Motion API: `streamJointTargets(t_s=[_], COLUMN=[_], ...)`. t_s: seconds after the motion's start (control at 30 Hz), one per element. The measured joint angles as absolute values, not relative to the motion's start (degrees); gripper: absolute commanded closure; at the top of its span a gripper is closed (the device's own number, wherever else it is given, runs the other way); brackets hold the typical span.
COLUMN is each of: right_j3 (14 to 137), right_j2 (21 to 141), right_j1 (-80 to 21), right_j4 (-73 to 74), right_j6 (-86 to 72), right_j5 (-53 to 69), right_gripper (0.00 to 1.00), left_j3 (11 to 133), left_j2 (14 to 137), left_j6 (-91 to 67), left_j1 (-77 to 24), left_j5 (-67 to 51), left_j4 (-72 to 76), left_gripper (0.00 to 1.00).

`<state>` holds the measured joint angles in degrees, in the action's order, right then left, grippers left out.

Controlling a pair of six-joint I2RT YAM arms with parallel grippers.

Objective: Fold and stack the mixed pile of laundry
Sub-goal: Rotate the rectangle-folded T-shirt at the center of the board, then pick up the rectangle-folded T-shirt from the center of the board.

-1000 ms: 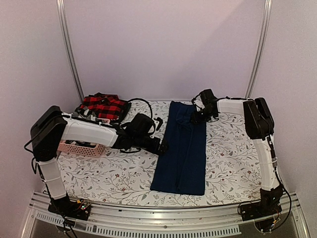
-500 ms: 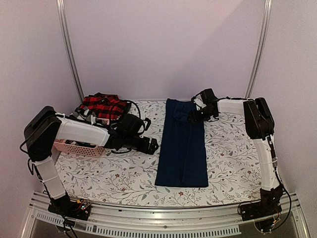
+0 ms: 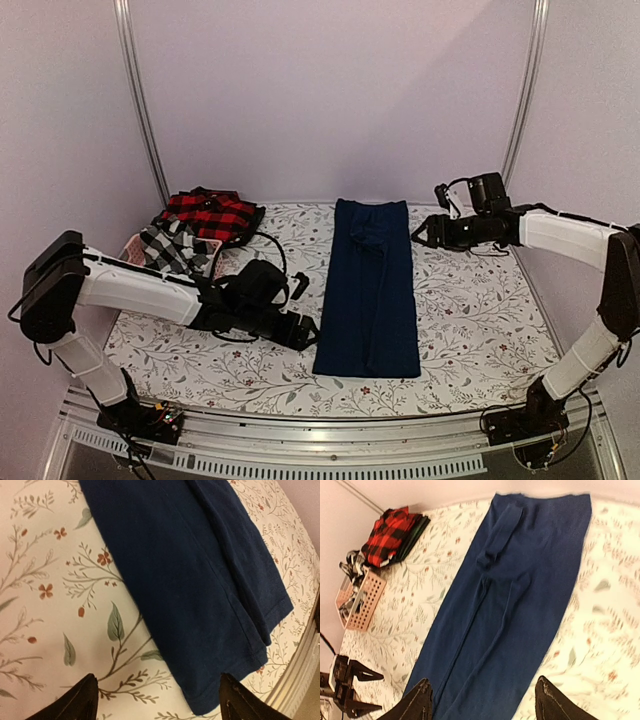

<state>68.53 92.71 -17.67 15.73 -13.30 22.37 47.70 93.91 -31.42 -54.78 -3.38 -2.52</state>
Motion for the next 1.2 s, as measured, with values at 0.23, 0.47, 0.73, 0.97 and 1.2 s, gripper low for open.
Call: streamJointTargets(t_s=[0.23, 0.47, 0.73, 0.97, 1.2], right_j3=[40.93, 30.50, 23.27, 20.91, 19.40], right_j2=[76.12, 66.04, 67.77, 69.41, 73.52], right_j1=[-26.26, -28.47, -34.63, -37.50, -38.39], right_j4=[18.57, 18.79, 15.73, 10.46, 1.58], right_j6=[-23.09, -29.39, -35.90, -39.77, -42.19], right_j5=[26.09, 26.83, 27.62, 28.21, 30.98], right_gripper=[0.46, 0.54, 0.57, 0.60, 0.67], left_j3=[43.33, 42.41, 43.27, 44.34, 46.78], left_j2=[91.20, 93.82, 96.18, 97.45, 100.12], left_j6=[-38.17, -43.44, -45.74, -45.93, -45.43], left_j1=[-58.61, -61.04, -61.28, -61.28, -61.28], left_j5=[-9.72, -13.39, -14.39, -14.37, -14.74], left_j4=[-3.77, -3.62, -1.85, -1.21, -0.93], left_gripper=[0.43, 0.55, 0.59, 0.64, 0.74])
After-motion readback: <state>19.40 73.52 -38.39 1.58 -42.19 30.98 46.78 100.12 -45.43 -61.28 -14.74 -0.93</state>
